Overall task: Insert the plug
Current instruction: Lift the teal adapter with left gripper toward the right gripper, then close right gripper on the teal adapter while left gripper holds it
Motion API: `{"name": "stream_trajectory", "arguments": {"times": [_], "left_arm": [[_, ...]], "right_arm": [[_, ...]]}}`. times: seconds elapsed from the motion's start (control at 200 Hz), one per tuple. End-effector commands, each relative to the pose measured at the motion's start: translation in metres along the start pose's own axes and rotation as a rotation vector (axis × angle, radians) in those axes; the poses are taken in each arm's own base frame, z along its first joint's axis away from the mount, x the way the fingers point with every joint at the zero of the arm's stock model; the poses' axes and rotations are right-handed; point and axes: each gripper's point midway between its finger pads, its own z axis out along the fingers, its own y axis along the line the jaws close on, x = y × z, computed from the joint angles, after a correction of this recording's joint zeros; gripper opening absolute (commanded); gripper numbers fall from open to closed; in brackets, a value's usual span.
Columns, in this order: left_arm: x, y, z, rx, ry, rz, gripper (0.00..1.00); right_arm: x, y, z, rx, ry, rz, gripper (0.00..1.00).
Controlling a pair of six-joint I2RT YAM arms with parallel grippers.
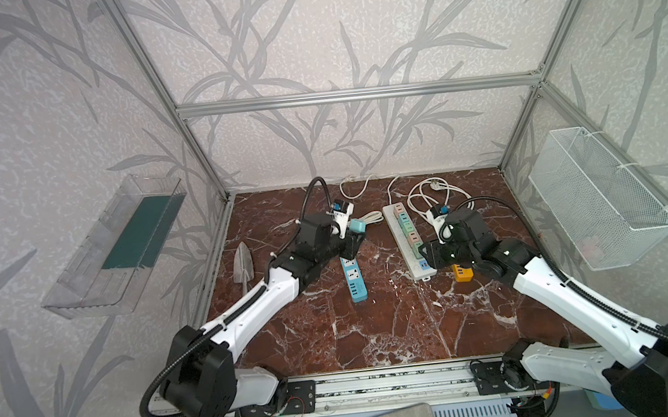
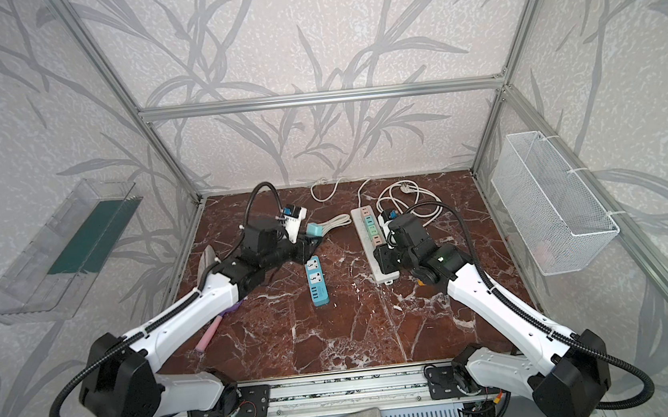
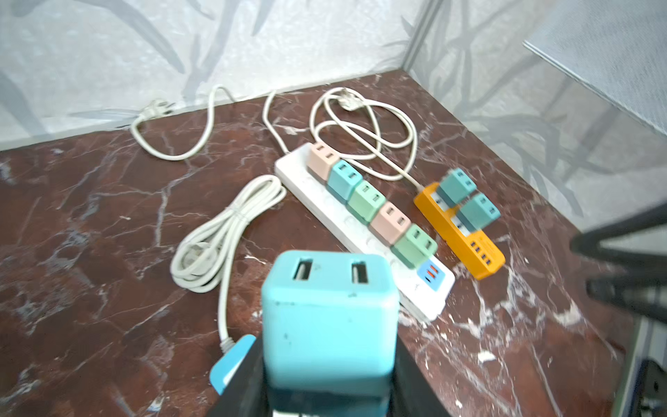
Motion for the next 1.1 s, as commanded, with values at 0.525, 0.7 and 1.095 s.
{"name": "stream_trajectory", "arguments": {"times": [0.525,0.7,1.095], "left_arm": [[-0.002,-0.096,-0.019,0.191,-0.172,0.528,0.00],[0.001,-0.096,-0.016,0.186,-0.155,0.528,0.00],[0.002,-0.096,-0.015,0.159,-0.156,0.547,0.00]], "right_arm": [[-0.018,0.098,-0.006,-0.407,0.063,-0.026,0.55],[-0.019,0.103,-0.004,-0.431,0.076,-0.015,0.54],[-0.012,0.125,0.013,-0.509,0.144,0.021,0.27]]}}
